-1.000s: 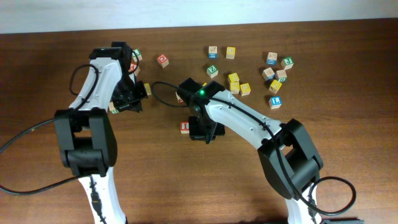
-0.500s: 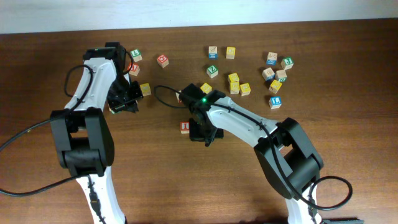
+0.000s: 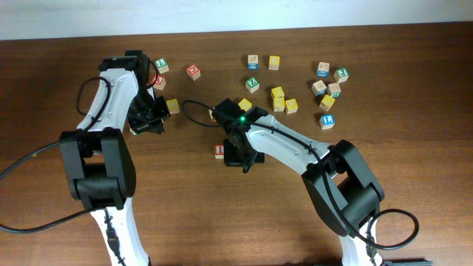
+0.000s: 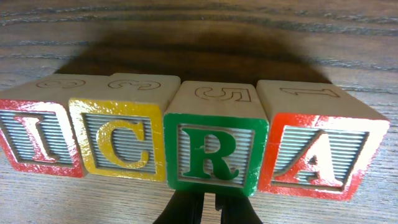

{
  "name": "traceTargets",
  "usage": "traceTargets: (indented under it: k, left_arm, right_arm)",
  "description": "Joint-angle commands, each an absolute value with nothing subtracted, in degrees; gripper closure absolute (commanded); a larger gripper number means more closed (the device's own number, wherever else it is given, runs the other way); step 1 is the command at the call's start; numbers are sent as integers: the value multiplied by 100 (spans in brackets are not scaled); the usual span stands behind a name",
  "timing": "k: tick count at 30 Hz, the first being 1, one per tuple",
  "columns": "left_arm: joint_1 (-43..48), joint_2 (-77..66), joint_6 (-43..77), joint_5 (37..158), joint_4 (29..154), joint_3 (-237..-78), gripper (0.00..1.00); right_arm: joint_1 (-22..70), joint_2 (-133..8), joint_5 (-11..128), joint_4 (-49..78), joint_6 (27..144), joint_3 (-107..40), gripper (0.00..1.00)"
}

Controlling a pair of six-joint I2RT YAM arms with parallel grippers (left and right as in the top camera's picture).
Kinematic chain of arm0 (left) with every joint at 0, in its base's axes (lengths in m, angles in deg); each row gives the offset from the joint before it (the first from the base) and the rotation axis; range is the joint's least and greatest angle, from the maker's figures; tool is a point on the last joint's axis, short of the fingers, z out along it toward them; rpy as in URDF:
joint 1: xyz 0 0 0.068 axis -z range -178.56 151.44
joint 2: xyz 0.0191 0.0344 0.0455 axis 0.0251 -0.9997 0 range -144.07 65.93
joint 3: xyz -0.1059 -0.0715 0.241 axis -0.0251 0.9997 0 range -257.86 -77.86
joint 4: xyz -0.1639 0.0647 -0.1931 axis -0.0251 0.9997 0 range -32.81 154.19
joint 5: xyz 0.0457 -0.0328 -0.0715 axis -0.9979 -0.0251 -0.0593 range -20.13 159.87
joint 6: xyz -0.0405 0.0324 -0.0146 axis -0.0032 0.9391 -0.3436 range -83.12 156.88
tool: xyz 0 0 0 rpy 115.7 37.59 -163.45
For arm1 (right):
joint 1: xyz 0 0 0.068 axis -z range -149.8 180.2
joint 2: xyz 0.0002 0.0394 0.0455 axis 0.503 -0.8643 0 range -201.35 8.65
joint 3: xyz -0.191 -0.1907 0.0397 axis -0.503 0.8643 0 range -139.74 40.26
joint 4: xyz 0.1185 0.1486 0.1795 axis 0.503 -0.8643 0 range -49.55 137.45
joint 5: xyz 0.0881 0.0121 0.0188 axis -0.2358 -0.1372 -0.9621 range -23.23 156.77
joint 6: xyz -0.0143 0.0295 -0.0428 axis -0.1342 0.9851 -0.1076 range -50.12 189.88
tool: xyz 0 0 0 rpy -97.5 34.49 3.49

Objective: Spell out ICRA

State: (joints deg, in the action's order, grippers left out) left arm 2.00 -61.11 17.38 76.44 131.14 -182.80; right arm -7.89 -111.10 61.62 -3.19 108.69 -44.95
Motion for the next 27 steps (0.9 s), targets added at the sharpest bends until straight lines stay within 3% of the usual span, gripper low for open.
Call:
traceTargets:
  k: [1,21,27]
  left_arm:
    - [187,-6179,1679,7582,13125,-18374,100]
    - [195,-6179,1679,7587,13141,-18374,100]
    - [423,-6179,1679,7604,13158,-18283,100]
  right_arm:
    - [-808,-11077,6256,-271,10893,-4453,96]
    - [-808,-11075,6258,-266,10893,-4456,96]
    - [-616,-10834,6144,-1422,10548,-5216,96]
